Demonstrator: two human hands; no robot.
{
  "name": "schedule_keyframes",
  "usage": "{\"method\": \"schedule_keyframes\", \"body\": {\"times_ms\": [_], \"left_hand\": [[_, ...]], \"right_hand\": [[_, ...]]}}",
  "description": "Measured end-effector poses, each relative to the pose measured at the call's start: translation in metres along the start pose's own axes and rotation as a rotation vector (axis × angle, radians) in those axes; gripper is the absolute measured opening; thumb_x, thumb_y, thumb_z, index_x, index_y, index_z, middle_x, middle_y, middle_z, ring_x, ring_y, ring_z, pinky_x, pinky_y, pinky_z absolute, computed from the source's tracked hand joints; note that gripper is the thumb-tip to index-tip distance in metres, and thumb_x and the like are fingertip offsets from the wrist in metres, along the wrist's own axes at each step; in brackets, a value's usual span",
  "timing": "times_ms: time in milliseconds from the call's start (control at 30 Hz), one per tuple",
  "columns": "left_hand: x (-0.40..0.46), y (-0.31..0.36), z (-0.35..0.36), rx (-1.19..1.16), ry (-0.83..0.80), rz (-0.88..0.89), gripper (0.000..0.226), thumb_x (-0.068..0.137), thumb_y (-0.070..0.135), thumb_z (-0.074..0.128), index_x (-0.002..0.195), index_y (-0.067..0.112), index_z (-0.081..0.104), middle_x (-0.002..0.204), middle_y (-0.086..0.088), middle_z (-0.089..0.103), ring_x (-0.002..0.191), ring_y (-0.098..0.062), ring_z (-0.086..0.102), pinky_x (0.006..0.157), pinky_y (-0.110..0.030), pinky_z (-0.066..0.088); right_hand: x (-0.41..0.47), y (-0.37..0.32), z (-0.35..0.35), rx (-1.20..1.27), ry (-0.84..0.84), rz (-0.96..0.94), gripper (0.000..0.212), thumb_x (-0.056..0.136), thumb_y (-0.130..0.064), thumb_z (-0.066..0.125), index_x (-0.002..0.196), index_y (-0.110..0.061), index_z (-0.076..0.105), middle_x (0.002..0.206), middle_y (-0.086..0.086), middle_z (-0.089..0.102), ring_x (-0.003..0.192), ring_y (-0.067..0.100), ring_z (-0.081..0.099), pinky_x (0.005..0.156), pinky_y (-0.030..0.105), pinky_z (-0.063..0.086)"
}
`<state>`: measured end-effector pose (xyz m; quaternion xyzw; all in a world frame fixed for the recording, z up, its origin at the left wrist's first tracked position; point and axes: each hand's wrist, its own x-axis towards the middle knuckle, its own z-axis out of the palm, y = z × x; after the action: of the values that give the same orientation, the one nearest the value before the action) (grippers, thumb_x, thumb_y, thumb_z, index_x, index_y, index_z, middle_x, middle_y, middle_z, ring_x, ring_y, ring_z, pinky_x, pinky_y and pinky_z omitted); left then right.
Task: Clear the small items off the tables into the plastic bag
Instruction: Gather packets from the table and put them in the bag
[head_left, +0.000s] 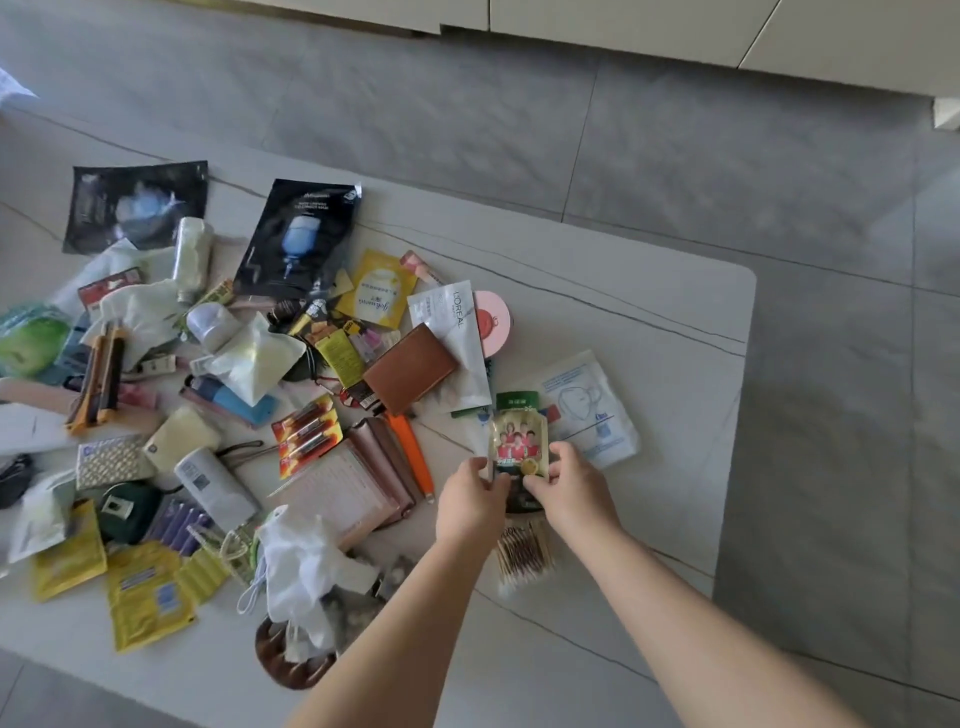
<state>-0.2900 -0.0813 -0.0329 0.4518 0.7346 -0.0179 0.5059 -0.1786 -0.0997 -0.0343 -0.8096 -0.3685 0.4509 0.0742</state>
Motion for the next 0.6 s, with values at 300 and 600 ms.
{"method": "schedule_keyframes", "body": {"times_ms": [300,600], "left_hand": [[-0.006,-0.003,-0.01,-0.193,-0.003,-0.111,0.069,0.09,0.045,0.056,0.145,0.012,0.031,0.136,-0.01,0.05,0.122,-0.024,0.05,0.102,-0.036,0.043],[-0.032,-0.024,-0.034,-0.654,-0.096,-0.226,0.013,0.09,0.018,0.062,0.09,0.005,0.062,0.087,-0.01,0.065,0.076,-0.02,0.063,0.06,-0.025,0.052]], "right_hand": [[-0.009,-0.004,-0.007,0.188,-0.067,-0.017,0.011,0.093,-0.019,0.054,0.099,-0.013,0.061,0.11,0.007,0.065,0.097,0.023,0.059,0.073,0.025,0.04],[-0.034,0.003,-0.008,0.106,-0.109,-0.009,0.028,0.091,-0.024,0.058,0.118,-0.016,0.061,0.113,0.002,0.065,0.095,0.011,0.058,0.08,0.022,0.043]]}}
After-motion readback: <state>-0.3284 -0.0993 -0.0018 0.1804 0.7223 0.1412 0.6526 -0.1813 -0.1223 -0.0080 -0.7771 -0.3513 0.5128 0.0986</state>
